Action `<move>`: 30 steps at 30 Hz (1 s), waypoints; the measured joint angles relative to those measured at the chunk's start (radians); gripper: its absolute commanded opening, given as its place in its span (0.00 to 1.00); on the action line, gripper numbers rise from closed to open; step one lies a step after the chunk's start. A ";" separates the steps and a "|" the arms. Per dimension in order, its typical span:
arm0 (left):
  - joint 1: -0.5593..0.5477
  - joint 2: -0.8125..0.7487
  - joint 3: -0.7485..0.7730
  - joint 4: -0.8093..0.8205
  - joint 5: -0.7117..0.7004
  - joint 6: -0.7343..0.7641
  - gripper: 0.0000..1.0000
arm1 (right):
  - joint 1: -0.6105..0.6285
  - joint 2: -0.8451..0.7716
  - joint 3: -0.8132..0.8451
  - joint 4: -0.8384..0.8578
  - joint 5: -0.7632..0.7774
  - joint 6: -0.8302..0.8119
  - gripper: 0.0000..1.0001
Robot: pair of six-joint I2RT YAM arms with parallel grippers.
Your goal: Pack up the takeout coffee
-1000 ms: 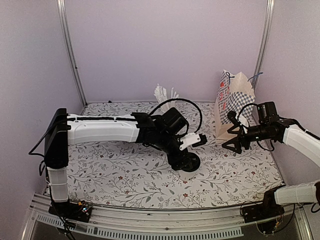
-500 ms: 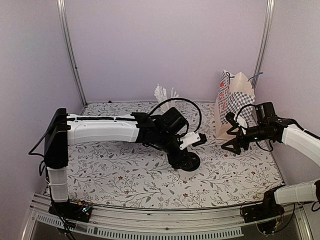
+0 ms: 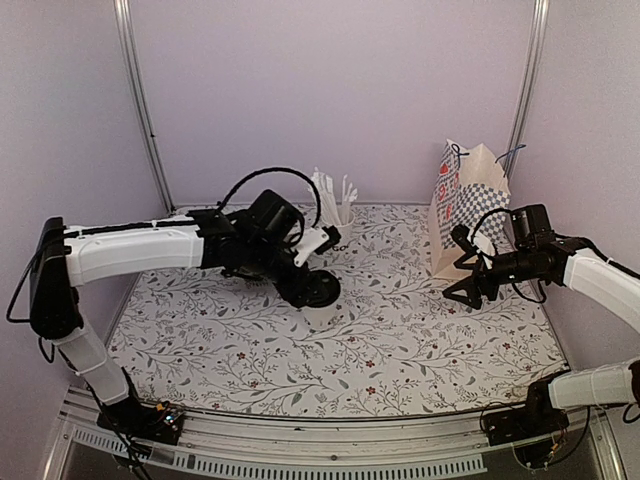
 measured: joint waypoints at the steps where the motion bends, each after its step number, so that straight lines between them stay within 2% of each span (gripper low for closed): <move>1: 0.029 -0.036 -0.036 0.008 -0.016 -0.023 0.66 | 0.000 0.000 0.000 0.000 0.001 0.000 0.94; 9: 0.259 -0.237 -0.246 0.018 -0.110 -0.165 0.66 | 0.003 0.000 -0.005 0.000 0.009 0.000 0.94; 16: 0.459 -0.379 -0.333 0.010 -0.164 -0.253 0.66 | 0.008 0.000 -0.005 0.000 0.011 0.000 0.94; 22: 0.584 -0.409 -0.382 0.003 -0.245 -0.286 0.67 | 0.008 0.000 -0.006 0.000 0.011 0.000 0.94; 30: 0.665 -0.409 -0.458 0.016 -0.287 -0.290 0.69 | 0.008 0.000 -0.006 0.000 0.016 0.000 0.94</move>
